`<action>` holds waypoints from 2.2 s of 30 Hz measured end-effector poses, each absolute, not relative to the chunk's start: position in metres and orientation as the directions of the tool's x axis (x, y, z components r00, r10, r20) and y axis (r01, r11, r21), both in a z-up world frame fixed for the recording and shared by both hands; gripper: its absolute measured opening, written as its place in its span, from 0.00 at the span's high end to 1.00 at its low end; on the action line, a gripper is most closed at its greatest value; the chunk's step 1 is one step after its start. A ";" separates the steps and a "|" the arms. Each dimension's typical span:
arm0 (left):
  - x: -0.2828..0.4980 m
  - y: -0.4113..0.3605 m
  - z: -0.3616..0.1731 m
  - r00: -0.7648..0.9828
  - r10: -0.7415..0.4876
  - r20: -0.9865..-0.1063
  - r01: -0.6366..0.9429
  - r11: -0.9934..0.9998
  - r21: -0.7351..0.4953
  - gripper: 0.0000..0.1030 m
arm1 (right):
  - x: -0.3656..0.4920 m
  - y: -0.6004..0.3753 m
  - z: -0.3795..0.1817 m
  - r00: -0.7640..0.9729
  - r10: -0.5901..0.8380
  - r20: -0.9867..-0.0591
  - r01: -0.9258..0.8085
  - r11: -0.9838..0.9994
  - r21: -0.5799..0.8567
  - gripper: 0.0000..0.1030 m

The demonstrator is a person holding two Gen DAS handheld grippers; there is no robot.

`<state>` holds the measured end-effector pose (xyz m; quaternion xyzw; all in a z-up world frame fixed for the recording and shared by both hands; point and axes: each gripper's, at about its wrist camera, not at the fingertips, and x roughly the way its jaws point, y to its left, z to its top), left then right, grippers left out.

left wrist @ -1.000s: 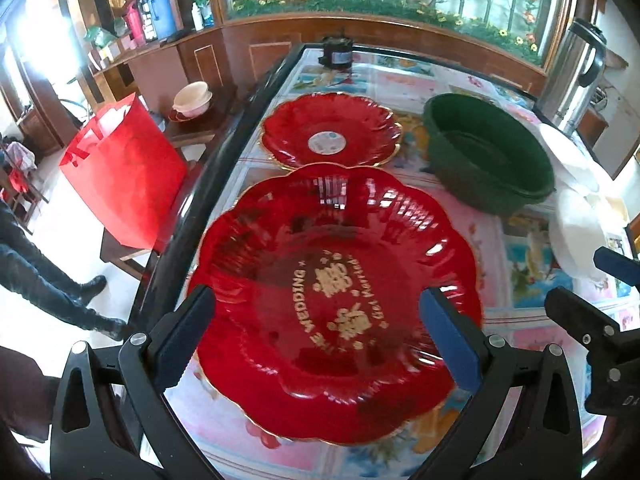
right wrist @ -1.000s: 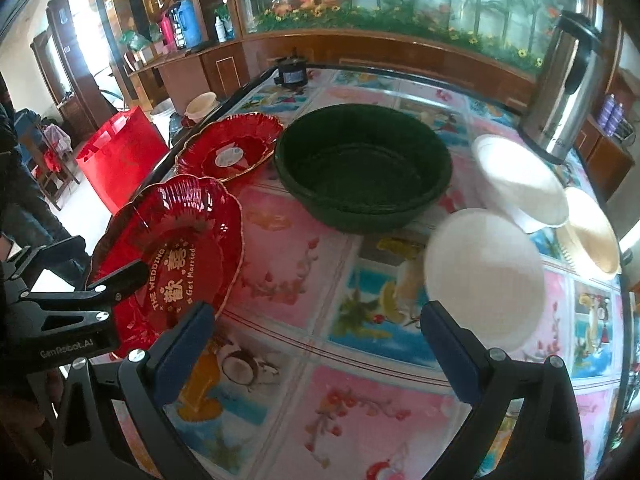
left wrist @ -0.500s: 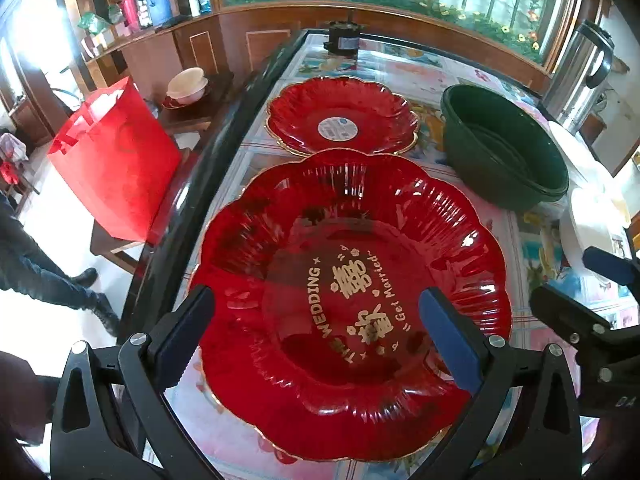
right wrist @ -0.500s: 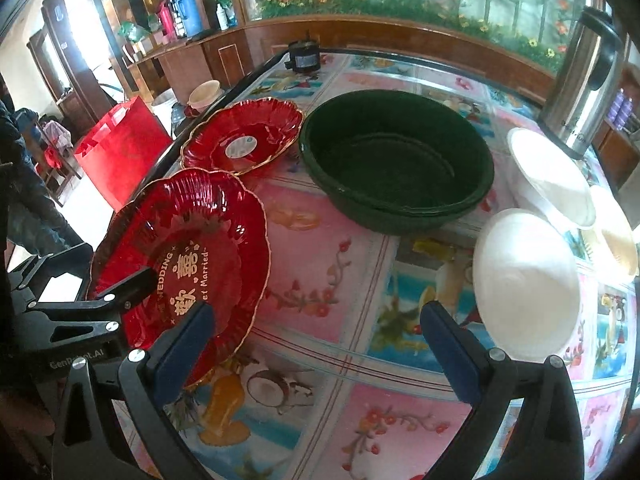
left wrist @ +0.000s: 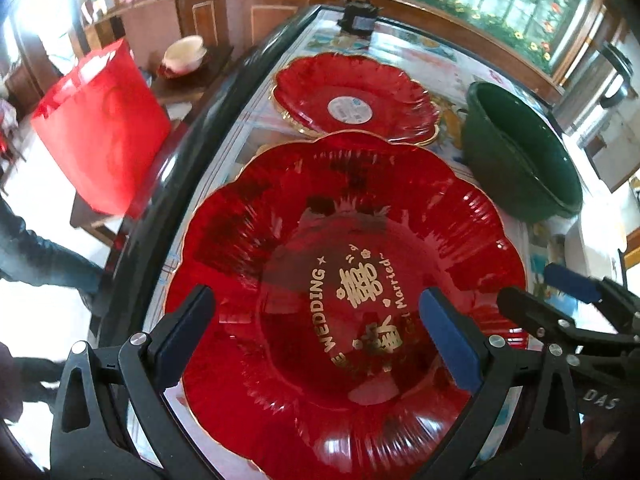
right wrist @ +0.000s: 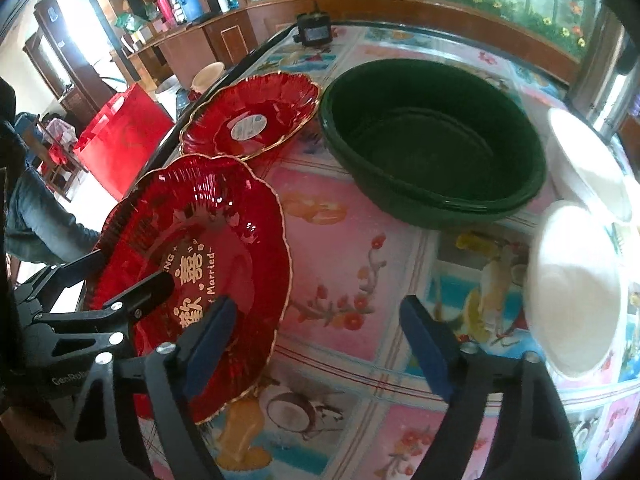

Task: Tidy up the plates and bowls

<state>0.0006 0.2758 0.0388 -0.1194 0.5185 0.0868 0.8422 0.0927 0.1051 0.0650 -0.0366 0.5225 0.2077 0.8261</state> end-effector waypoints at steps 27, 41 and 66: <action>0.012 0.286 0.024 0.404 0.064 -0.912 -0.268 0.962 -0.051 0.74 | 0.102 0.117 0.056 0.269 0.363 -0.892 -0.422 0.877 0.230 0.91; 0.000 0.293 0.027 0.421 -0.038 -0.906 -0.292 0.940 -0.174 0.97 | 0.092 0.125 0.056 0.257 0.371 -0.892 -0.444 0.865 0.232 0.91; -0.023 0.347 0.065 0.497 -0.195 -0.846 -0.168 0.935 -0.314 0.44 | 0.093 0.125 0.052 0.242 0.383 -0.892 -0.454 0.857 0.245 0.90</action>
